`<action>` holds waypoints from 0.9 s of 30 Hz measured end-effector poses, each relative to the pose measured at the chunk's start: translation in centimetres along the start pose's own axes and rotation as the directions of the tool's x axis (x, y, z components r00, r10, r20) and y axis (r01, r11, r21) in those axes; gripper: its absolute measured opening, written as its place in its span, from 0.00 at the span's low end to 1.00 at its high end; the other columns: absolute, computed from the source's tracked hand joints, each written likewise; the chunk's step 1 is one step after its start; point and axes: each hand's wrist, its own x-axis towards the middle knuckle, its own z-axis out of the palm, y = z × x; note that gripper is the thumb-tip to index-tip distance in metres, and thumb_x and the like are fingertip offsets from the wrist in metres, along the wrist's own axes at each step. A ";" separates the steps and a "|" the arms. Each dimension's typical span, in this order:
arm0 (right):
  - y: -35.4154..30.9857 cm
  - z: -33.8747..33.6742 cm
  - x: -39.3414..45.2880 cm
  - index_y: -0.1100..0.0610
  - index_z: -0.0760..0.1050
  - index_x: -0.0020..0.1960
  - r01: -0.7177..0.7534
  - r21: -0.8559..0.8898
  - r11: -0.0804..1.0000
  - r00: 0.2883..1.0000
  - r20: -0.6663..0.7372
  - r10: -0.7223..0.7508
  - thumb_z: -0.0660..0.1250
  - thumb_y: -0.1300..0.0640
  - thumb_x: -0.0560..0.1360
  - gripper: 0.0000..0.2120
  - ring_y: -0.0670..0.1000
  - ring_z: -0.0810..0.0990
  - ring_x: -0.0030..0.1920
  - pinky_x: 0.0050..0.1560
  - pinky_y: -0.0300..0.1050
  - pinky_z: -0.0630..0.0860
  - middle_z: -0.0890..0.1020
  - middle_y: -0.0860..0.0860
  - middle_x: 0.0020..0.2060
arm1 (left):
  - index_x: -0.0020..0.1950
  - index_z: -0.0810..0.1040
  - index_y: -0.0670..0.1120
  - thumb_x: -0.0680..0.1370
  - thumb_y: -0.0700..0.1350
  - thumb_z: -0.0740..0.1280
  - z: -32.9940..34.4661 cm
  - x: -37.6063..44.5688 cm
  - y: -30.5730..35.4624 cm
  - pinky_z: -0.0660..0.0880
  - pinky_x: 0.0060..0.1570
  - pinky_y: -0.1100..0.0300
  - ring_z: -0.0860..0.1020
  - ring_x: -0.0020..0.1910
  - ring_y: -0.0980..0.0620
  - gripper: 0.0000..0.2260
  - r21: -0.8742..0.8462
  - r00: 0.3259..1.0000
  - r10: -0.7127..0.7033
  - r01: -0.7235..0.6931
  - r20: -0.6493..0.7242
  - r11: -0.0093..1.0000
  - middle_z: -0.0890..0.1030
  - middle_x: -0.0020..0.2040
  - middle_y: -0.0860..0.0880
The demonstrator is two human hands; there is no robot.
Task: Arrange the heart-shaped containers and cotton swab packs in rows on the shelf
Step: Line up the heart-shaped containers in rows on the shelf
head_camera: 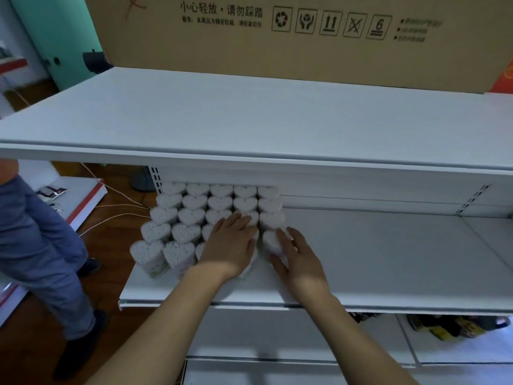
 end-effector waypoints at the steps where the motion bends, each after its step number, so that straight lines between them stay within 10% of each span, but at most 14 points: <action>1: -0.2 0.2 0.1 0.55 0.72 0.71 -0.002 -0.032 0.999 1.000 0.004 0.002 0.68 0.47 0.75 0.27 0.64 0.80 0.59 0.45 0.54 0.82 0.75 0.63 0.67 | 0.76 0.68 0.50 0.85 0.49 0.54 0.0 0.0 0.0 0.51 0.77 0.53 0.55 0.80 0.49 0.19 0.006 1.000 0.004 -0.004 -0.001 1.000 0.61 0.80 0.50; 6: -0.9 0.4 0.4 0.55 0.67 0.73 0.007 -0.203 0.979 0.998 0.059 0.005 0.57 0.44 0.76 0.28 0.65 0.80 0.57 0.37 0.53 0.81 0.74 0.63 0.68 | 0.74 0.71 0.47 0.85 0.47 0.56 -0.2 -0.2 0.0 0.54 0.75 0.55 0.61 0.77 0.47 0.18 -0.036 0.999 0.024 -0.025 -0.021 0.999 0.66 0.77 0.47; 18: -1.7 0.0 0.2 0.53 0.56 0.79 0.002 -0.277 0.961 0.998 0.057 0.015 0.60 0.43 0.75 0.35 0.66 0.73 0.67 0.57 0.58 0.78 0.64 0.63 0.75 | 0.70 0.74 0.42 0.83 0.46 0.57 -0.1 0.2 0.5 0.62 0.73 0.52 0.68 0.73 0.43 0.18 -0.080 0.997 -0.024 0.018 -0.075 0.997 0.72 0.72 0.43; 27: 3.1 -6.0 -2.4 0.60 0.71 0.73 -0.083 -0.316 0.945 0.991 -0.122 0.046 0.58 0.45 0.77 0.29 0.65 0.75 0.67 0.60 0.59 0.76 0.71 0.63 0.71 | 0.73 0.72 0.43 0.82 0.49 0.58 0.2 2.5 8.2 0.57 0.76 0.47 0.64 0.75 0.42 0.21 -0.100 0.984 0.000 -0.018 -0.177 0.995 0.71 0.74 0.43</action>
